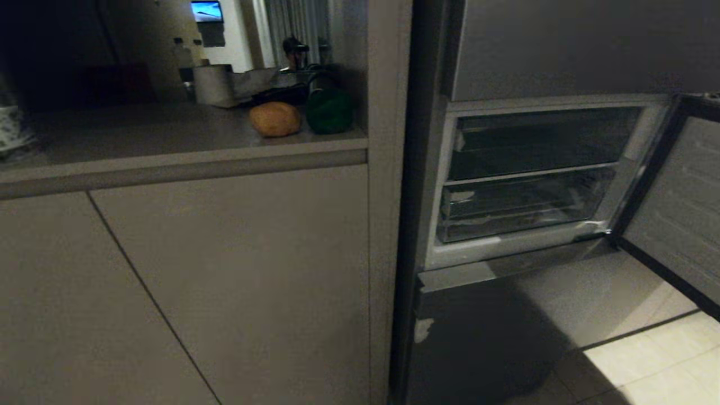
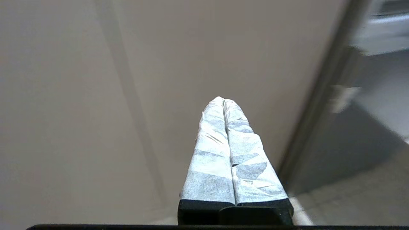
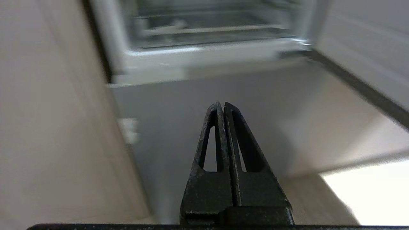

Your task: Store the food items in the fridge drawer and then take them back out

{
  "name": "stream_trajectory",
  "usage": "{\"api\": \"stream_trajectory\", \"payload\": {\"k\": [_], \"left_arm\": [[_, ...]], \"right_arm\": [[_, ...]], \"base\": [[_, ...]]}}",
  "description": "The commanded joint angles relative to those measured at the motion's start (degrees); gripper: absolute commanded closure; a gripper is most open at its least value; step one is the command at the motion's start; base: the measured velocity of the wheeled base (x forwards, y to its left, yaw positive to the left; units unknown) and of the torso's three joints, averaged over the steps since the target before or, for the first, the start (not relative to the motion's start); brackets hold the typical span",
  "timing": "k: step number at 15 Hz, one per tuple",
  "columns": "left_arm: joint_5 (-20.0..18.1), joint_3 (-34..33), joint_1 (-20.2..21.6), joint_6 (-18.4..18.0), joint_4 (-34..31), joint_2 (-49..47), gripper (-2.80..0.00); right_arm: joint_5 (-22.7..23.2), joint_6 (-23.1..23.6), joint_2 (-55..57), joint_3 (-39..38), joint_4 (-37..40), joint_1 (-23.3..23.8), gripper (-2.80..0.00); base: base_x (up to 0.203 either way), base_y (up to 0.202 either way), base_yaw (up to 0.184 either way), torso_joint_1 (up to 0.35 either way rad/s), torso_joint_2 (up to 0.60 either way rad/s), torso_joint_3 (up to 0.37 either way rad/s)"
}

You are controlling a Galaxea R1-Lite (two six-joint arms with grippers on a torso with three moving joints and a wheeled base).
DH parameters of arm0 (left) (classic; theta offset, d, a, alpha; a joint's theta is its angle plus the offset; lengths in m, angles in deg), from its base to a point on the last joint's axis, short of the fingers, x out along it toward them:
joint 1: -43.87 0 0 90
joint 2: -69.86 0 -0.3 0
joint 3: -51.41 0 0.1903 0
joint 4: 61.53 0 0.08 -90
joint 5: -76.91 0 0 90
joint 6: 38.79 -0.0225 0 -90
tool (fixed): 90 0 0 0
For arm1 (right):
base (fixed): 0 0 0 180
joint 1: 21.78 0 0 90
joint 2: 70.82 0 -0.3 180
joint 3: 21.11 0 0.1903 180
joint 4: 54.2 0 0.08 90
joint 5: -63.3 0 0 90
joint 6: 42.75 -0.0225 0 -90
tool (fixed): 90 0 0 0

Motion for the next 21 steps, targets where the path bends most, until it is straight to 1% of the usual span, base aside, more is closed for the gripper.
{"api": "stream_trajectory", "payload": {"k": [1, 6, 10, 12, 13, 15, 17, 19, 20, 21], "left_arm": [[0.0, 0.0, 0.0, 0.0, 0.0, 0.0, 0.00], [0.0, 0.0, 0.0, 0.0, 0.0, 0.1, 0.00], [0.0, 0.0, 0.0, 0.0, 0.0, 0.1, 0.00], [0.0, 0.0, 0.0, 0.0, 0.0, 0.1, 0.00], [0.0, 0.0, 0.0, 0.0, 0.0, 0.1, 0.00], [0.0, 0.0, 0.0, 0.0, 0.0, 0.1, 0.00], [0.0, 0.0, 0.0, 0.0, 0.0, 0.1, 0.00], [0.0, 0.0, 0.0, 0.0, 0.0, 0.1, 0.00], [0.0, 0.0, 0.0, 0.0, 0.0, 0.1, 0.00], [0.0, 0.0, 0.0, 0.0, 0.0, 0.1, 0.00]], "right_arm": [[0.0, 0.0, 0.0, -1.8, 0.0, 0.0, 0.00], [0.0, 0.0, 0.0, -1.8, 0.0, 0.0, 0.00], [0.0, 1.0, 0.0, -1.3, 0.1, 0.0, 0.00], [0.5, 1.1, 2.4, 4.0, 1.5, 0.0, 0.00], [0.9, 0.6, 6.3, 7.3, 2.6, 0.0, 0.00], [3.0, -1.4, 19.2, 13.8, 4.0, -0.1, 0.00], [6.4, -3.2, 34.3, 20.1, 4.7, -0.1, 0.00], [10.4, -4.4, 47.0, 24.9, 3.4, -0.1, 0.00], [12.3, -4.8, 52.9, 26.6, 1.8, -0.2, -2.80], [13.7, -5.0, 58.2, 28.0, 0.1, -0.2, -2.80]], "base": [[0.000, -0.011, 0.180, 0.002, 0.01, 0.001], [-0.001, -0.009, 0.149, 0.003, 0.00, -0.001], [0.000, 0.000, 0.000, 0.000, 0.00, 0.000], [0.000, 0.000, 0.000, 0.000, 0.00, 0.000], [0.000, 0.000, 0.000, 0.000, 0.00, 0.000], [0.000, 0.000, 0.000, 0.000, 0.00, 0.000], [0.000, 0.000, 0.000, 0.000, 0.00, 0.000], [0.000, 0.000, 0.000, 0.000, 0.00, 0.000], [0.000, 0.000, 0.000, 0.000, 0.00, 0.000], [0.000, 0.000, 0.000, 0.000, 0.00, 0.000]]}}
